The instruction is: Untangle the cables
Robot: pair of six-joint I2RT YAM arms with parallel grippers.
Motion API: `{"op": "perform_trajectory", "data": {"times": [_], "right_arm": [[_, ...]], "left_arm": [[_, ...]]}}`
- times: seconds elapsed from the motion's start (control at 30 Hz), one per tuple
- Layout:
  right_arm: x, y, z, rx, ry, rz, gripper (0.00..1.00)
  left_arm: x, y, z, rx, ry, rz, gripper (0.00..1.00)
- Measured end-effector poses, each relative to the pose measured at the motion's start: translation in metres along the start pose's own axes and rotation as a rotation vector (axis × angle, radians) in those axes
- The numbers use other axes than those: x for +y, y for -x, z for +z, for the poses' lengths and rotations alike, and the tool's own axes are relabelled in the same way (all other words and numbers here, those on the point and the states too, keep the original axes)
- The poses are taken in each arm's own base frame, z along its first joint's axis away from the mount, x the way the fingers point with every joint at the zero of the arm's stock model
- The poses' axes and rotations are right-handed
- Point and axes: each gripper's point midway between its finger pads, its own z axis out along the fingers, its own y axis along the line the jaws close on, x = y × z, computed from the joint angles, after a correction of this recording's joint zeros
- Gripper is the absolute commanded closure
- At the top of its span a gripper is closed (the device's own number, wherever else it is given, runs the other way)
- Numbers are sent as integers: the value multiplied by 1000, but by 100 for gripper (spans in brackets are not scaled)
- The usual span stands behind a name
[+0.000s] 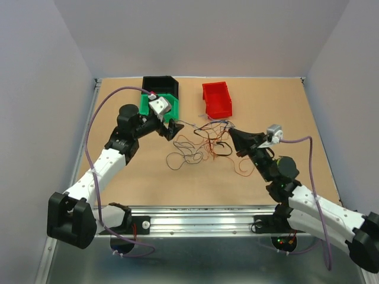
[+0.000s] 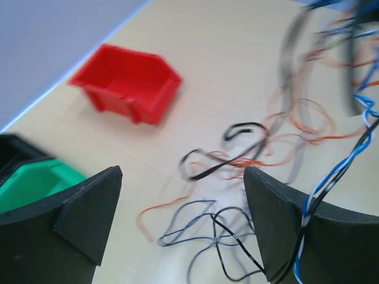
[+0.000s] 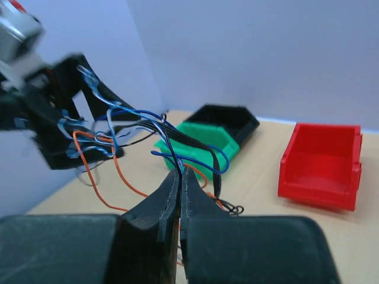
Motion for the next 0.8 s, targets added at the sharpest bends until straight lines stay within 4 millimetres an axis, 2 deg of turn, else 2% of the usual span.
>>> {"op": "perform_trajectory", "data": {"times": [0.13, 0.2, 0.3, 0.37, 0.43, 0.5, 0.57, 0.67, 0.8], "right_arm": [[2, 49, -20, -127, -10, 34, 99], [-4, 61, -27, -158, -46, 50, 99], [-19, 69, -40, -182, -128, 77, 99], [-35, 76, -52, -204, -214, 102, 99], [-45, 77, -61, -210, -270, 109, 99], [-52, 75, -67, -202, -308, 109, 100], [-57, 65, -69, -162, -336, 96, 99], [-64, 38, -67, -59, -370, 60, 100], [-71, 2, -63, 70, -402, 13, 99]], "left_arm": [[48, -7, -9, 11, 209, -63, 4], [74, -19, -16, 36, 324, -110, 3], [99, -33, -25, 64, 444, -171, 4], [109, -36, -33, 56, 470, -212, 5], [121, -33, -45, 24, 481, -248, 5], [125, -26, -51, -13, 448, -251, 1], [105, -16, -42, -41, 314, -232, 1], [65, -6, -25, -59, 126, -172, 1], [-5, 3, -11, -83, -84, -65, 1]]}}
